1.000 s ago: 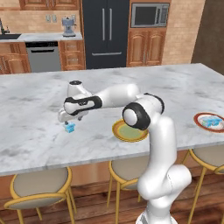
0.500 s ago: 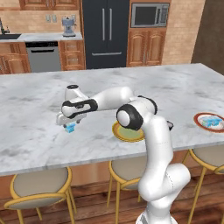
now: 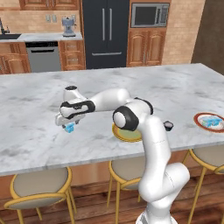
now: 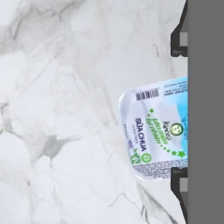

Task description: Place two yogurt containers on each plate.

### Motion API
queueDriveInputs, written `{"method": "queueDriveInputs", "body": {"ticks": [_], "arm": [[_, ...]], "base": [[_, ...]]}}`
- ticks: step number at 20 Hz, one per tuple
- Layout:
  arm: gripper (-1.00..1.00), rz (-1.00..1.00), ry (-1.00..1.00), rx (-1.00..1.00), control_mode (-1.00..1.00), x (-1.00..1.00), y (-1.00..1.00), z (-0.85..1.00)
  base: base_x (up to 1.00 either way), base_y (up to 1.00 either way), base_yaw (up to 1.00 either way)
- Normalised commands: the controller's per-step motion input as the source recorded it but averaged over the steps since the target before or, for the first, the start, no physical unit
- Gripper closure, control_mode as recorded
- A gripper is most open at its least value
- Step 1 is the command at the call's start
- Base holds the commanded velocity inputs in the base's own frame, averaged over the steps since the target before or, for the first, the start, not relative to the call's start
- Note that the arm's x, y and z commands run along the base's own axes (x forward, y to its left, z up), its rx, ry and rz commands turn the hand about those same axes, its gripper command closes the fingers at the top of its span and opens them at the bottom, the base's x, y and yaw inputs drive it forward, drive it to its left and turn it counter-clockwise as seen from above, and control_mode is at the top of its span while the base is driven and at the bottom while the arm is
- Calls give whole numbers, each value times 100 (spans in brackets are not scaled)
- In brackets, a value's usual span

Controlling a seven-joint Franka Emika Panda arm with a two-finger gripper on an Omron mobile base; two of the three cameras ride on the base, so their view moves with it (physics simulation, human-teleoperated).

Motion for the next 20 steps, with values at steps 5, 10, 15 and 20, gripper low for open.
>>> {"method": "queueDriveInputs", "body": {"ticks": [5, 10, 15, 20], "arm": [[-100, 0, 0, 0, -100, 3, 3, -12], [-100, 0, 0, 0, -100, 3, 0, -2], [-100, 0, 0, 0, -100, 0, 0, 0], [-100, 0, 0, 0, -100, 0, 0, 0]], "base": [[0, 0, 0], [0, 0, 0], [0, 0, 0], [0, 0, 0]]}}
